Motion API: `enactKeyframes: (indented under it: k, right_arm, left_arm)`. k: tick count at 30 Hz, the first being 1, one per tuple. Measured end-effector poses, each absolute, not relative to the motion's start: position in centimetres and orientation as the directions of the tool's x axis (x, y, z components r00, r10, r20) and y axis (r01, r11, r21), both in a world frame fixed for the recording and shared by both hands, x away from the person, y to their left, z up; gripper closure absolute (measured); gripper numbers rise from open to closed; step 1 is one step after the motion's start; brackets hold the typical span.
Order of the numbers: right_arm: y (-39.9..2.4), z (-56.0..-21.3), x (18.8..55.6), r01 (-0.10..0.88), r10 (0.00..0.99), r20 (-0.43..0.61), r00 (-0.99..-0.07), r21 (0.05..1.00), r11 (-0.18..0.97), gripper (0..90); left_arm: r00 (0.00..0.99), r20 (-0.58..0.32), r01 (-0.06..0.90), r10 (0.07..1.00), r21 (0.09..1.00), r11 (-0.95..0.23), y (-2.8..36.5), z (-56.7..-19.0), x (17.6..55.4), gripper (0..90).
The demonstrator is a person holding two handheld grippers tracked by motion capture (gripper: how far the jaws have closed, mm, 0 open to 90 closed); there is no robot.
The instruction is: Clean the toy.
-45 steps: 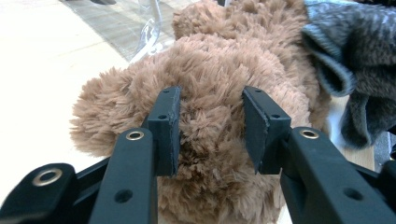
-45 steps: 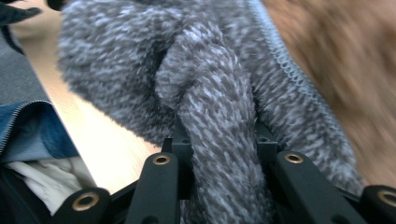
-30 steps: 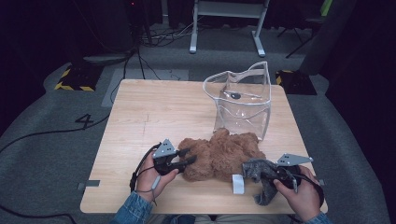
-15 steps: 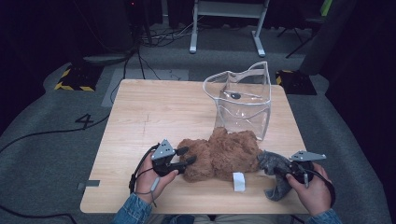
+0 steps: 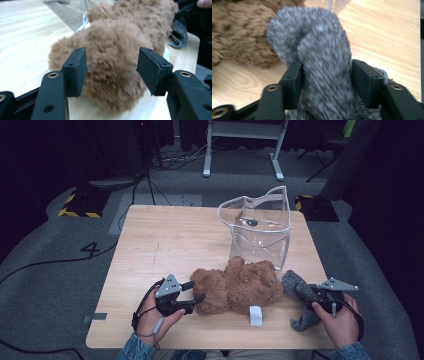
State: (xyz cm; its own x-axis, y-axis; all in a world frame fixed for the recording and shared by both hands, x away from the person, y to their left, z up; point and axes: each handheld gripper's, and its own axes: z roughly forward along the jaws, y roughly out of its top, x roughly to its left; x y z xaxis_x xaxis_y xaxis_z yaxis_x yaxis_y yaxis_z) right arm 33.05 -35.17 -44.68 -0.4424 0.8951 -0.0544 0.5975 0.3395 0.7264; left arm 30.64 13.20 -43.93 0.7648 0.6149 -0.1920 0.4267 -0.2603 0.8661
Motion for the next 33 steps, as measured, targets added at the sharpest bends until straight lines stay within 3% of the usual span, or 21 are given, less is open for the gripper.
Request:
enactKeyframes:
  k: [4, 10, 15, 25, 29, 33]
  right_arm:
    - [-34.5, -43.9, 32.3, 0.545, 0.882, -0.072, -0.466, 0.762, 0.35, 39.1]
    - [-31.9, -43.2, 30.9, 0.48, 0.808, -0.062, -0.586, 0.778, 0.407, 39.1]
    - [-30.2, -44.7, 31.4, 0.514, 0.782, 0.002, -0.623, 0.754, 0.408, 35.6]
    - [-28.2, -46.9, 34.1, 0.521, 0.751, -0.01, -0.661, 0.714, 0.468, 33.4]
    - [-27.9, -46.7, 34.3, 0.51, 0.743, -0.032, -0.668, 0.708, 0.489, 51.0]
    - [-27.9, -46.3, 34.4, 0.526, 0.746, -0.021, -0.666, 0.695, 0.49, 69.6]
  left_arm:
    - [0.763, -0.202, 0.451, 0.614, 0.846, -0.283, 13.1, -44.8, 29.7, 41.6]
    - [0.768, -0.209, 0.475, 0.605, 0.82, -0.32, 12.6, -45.5, 29.2, 41.4]
    - [0.781, -0.218, 0.486, 0.586, 0.801, -0.35, 11.4, -46.4, 29.1, 40.9]
    - [0.765, -0.18, 0.488, 0.618, 0.788, -0.375, 10.7, -47.6, 29.8, 39.6]
    - [0.761, -0.142, 0.469, 0.633, 0.795, -0.385, 10.4, -48.0, 30.3, 41.5]
    - [0.765, -0.107, 0.456, 0.635, 0.785, -0.419, 10.4, -47.8, 30.5, 60.2]
